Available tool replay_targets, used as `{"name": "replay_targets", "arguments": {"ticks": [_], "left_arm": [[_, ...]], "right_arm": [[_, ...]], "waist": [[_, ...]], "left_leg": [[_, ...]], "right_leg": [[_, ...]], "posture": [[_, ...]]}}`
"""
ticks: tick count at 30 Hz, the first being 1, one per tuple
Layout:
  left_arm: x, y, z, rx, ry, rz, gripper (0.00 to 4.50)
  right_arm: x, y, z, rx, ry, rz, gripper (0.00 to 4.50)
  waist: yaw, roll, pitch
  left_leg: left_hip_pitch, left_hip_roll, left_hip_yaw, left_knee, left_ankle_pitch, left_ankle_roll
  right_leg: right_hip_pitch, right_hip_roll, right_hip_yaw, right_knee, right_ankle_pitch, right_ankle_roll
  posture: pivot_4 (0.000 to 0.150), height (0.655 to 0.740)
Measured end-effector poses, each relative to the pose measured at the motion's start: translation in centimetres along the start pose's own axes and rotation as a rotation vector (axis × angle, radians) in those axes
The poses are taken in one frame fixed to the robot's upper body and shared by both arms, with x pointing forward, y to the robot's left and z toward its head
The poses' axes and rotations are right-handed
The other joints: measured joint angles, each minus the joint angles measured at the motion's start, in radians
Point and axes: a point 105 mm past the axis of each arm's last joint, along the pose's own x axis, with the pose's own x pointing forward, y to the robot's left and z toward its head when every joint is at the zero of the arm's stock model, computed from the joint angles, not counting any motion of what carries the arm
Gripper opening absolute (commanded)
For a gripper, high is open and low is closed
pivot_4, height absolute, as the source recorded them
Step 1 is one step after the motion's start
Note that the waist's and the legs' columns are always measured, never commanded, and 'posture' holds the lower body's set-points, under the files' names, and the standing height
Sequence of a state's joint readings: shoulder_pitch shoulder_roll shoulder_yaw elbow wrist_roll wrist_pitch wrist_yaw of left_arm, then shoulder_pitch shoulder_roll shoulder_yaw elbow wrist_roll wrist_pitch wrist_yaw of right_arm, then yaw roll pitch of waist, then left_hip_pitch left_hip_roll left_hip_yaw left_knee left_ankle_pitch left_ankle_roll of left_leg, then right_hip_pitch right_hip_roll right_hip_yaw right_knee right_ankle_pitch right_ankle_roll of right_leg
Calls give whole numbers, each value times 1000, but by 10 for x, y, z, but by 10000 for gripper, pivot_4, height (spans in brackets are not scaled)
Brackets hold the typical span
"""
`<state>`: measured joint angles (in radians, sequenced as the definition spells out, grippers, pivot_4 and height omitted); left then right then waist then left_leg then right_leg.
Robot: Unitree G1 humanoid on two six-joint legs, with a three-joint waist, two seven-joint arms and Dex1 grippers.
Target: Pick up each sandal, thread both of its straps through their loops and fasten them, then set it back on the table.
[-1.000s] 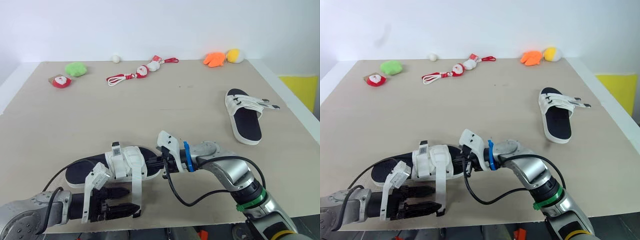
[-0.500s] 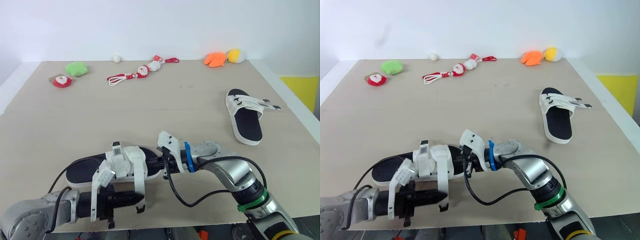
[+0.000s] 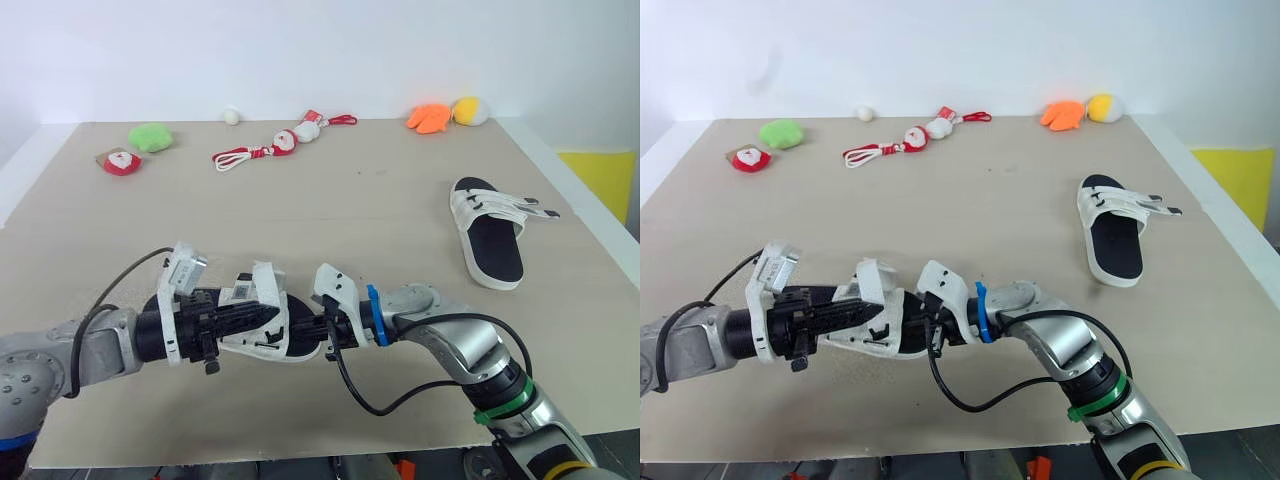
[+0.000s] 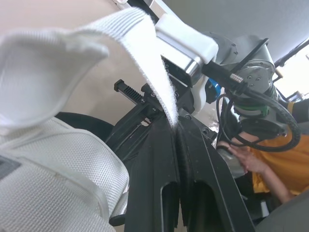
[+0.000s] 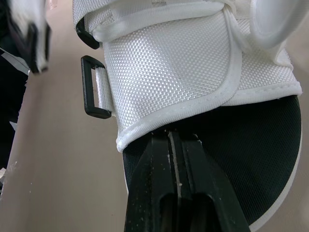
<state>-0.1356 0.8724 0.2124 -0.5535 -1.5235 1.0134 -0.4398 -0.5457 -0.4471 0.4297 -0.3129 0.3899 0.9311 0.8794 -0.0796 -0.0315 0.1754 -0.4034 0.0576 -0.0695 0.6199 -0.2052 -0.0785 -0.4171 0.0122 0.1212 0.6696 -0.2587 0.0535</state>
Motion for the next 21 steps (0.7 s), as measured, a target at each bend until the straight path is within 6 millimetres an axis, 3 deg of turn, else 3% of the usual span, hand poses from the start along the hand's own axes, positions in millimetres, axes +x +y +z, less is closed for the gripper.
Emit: {"name": "replay_targets", "arguments": {"ticks": [7,11,14,21], "left_arm": [[-4,14,20,52,97,-28,606],[-4,34,29,2,143,-70,606],[-3,44,23,-57,214,-106,606],[2,47,12,-119,301,-181,606]], "right_arm": [[1,-1,0,-19,0,-15,0],[4,0,1,-76,5,-19,0],[5,1,2,-98,3,-21,0],[6,1,1,-99,-5,-40,0]], "waist": [[0,0,0],[-6,0,0],[-9,0,0],[-9,0,0]], "left_leg": [[0,0,0,0,1,0],[0,0,0,0,1,0],[0,0,-1,-1,1,0],[0,0,-1,-1,1,0]], "right_leg": [[0,0,-1,0,-1,-3],[-1,1,-1,0,1,-1],[-1,1,-1,0,1,0],[-1,1,-1,1,1,0]], "posture": [[1500,7400],[1500,7400],[1500,7400],[1500,7400]]}}
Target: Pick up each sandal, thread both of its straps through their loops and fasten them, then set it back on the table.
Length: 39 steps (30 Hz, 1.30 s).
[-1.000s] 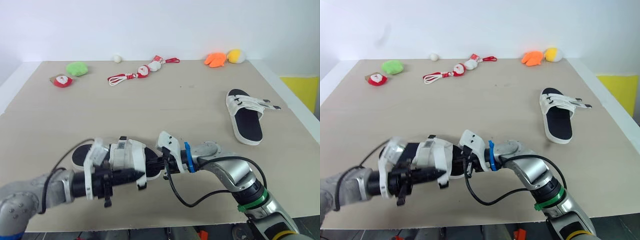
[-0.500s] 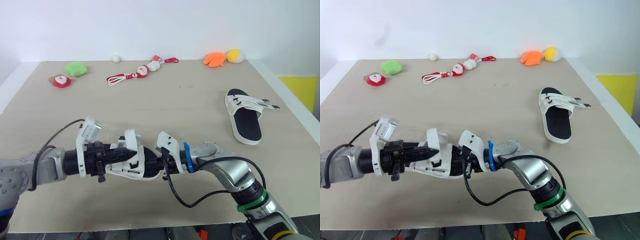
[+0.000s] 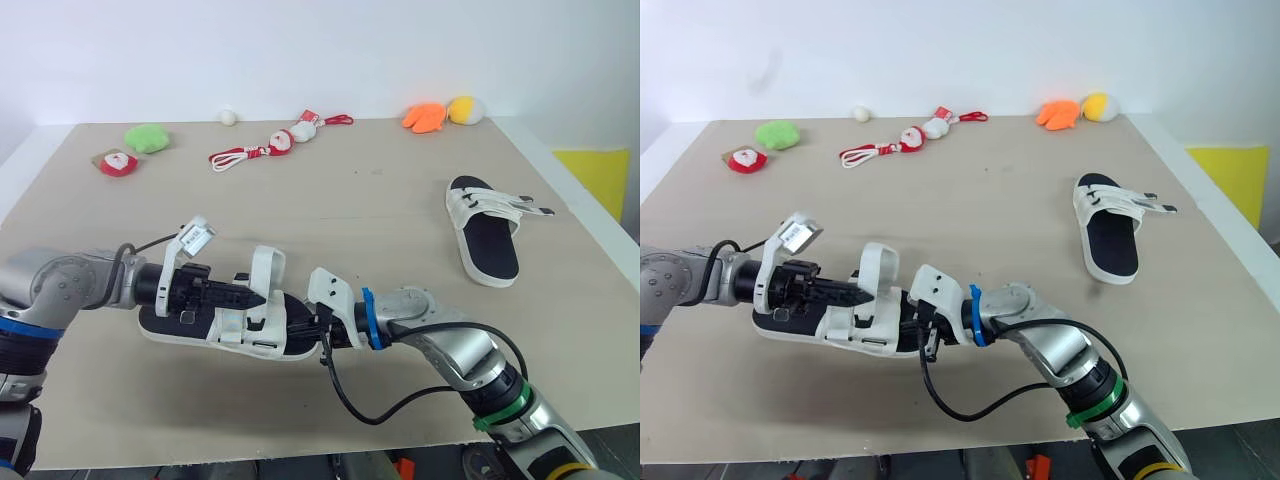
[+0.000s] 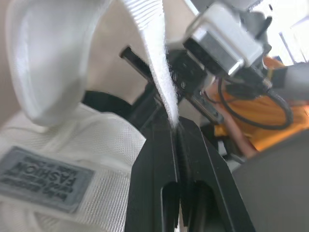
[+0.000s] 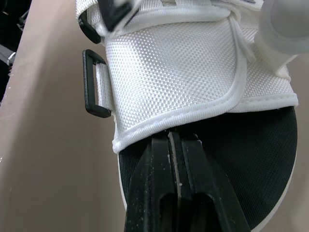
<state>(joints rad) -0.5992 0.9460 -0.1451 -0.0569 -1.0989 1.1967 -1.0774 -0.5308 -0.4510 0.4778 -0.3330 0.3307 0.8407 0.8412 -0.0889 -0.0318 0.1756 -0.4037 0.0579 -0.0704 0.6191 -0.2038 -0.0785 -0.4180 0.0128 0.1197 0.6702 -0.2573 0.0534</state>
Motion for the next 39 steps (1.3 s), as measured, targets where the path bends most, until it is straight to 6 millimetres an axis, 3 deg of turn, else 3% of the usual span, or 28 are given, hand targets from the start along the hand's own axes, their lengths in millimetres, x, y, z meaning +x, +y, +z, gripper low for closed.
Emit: {"name": "replay_targets", "arguments": {"ticks": [13,24,39], "left_arm": [[9,-1,-12,35,48,-34,606],[15,1,-2,75,-9,-52,606],[13,7,-8,98,12,-22,606]], "right_arm": [[0,0,0,1,-5,-11,0],[1,-1,0,6,-5,-12,0],[0,-1,0,5,-5,-13,0]], "waist": [[1,0,0],[1,0,0],[1,0,0]], "left_leg": [[0,0,0,0,1,1],[0,0,0,1,1,1],[0,0,0,1,1,1]], "right_leg": [[0,0,0,0,1,1],[0,0,0,0,1,2],[0,0,0,0,1,2]], "posture": [[1500,7400],[1500,7400],[1500,7400]]}}
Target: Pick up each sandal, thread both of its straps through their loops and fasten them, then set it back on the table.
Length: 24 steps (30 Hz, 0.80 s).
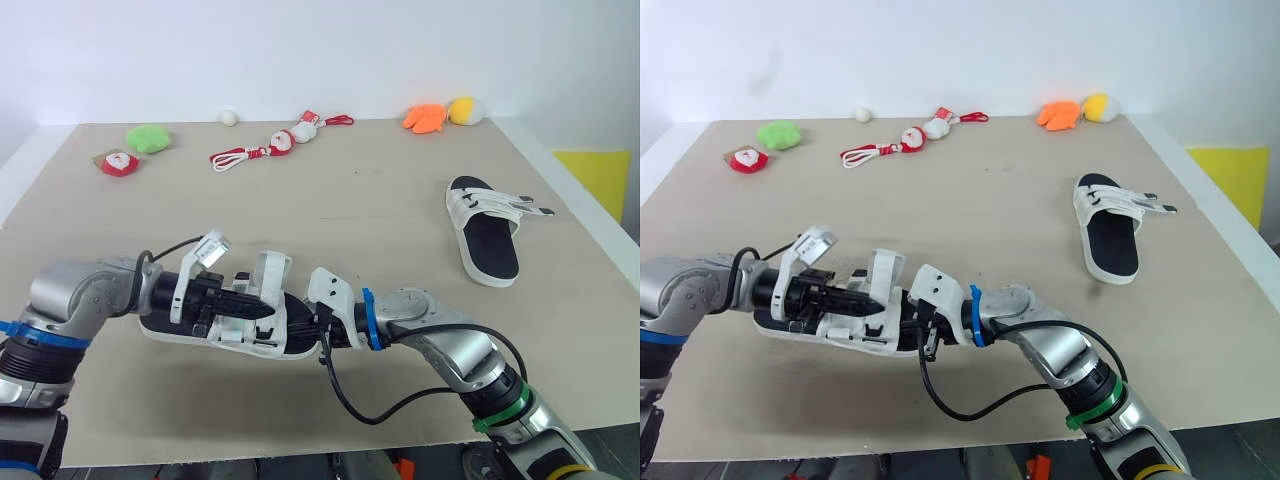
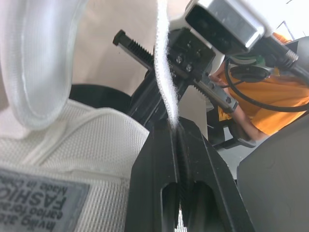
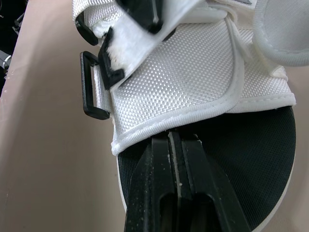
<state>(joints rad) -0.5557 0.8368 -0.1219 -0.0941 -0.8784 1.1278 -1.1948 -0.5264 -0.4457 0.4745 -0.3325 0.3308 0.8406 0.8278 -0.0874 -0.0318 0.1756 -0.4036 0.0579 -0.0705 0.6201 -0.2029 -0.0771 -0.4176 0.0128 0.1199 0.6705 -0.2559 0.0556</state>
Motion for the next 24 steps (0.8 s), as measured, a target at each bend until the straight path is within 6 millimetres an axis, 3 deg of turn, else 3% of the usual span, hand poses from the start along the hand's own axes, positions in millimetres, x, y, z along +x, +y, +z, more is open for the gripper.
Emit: {"name": "replay_targets", "arguments": {"ticks": [24], "left_arm": [[11,-5,-11,49,28,-19,606]], "right_arm": [[-1,-1,0,-1,3,-2,0]], "waist": [[2,0,0]], "left_leg": [[0,0,0,1,0,0]], "right_leg": [[1,0,0,0,0,0]], "posture": [[1500,7400]]}}
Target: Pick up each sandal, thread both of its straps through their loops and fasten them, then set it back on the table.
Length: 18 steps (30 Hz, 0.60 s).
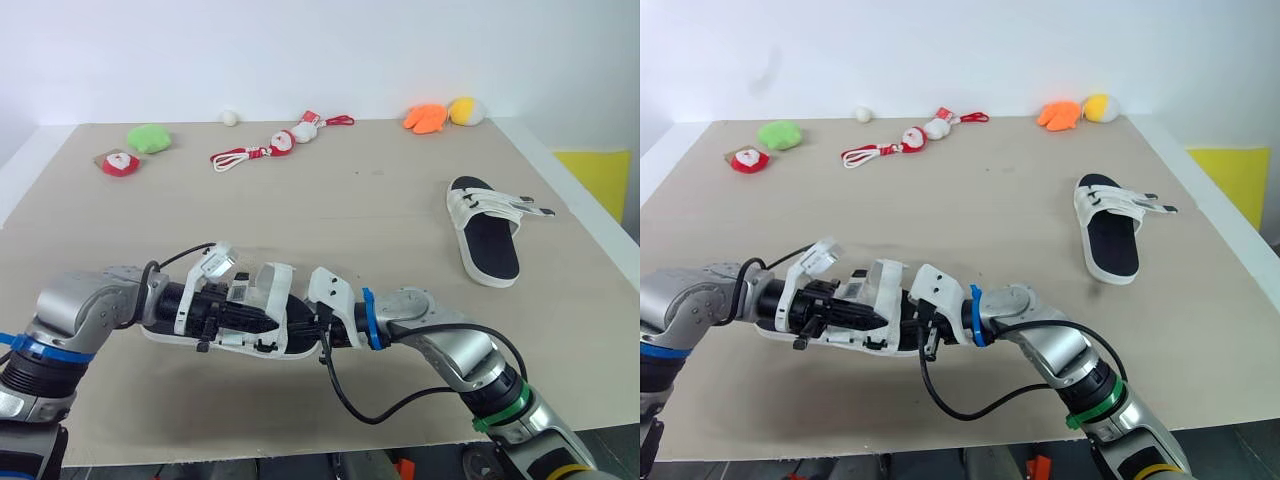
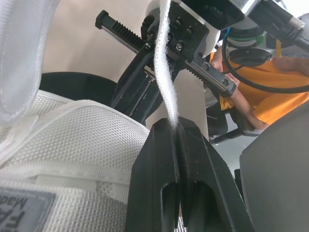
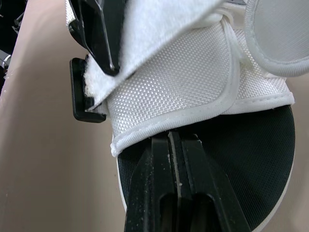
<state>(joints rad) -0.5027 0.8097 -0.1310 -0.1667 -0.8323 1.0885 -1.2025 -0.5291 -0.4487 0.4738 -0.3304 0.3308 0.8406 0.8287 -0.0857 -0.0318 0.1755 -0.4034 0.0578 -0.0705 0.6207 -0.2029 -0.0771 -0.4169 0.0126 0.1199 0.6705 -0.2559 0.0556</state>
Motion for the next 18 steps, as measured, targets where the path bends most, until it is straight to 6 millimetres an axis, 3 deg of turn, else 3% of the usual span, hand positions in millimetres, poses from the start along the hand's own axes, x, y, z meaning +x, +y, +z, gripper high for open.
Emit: {"name": "replay_targets", "arguments": {"ticks": [18], "left_arm": [[1,-3,-12,148,55,5,606]], "right_arm": [[0,-1,1,1,1,2,0]], "waist": [[2,0,0]], "left_leg": [[0,0,0,0,0,0]], "right_leg": [[0,0,0,0,0,0]], "posture": [[1500,7400]]}}
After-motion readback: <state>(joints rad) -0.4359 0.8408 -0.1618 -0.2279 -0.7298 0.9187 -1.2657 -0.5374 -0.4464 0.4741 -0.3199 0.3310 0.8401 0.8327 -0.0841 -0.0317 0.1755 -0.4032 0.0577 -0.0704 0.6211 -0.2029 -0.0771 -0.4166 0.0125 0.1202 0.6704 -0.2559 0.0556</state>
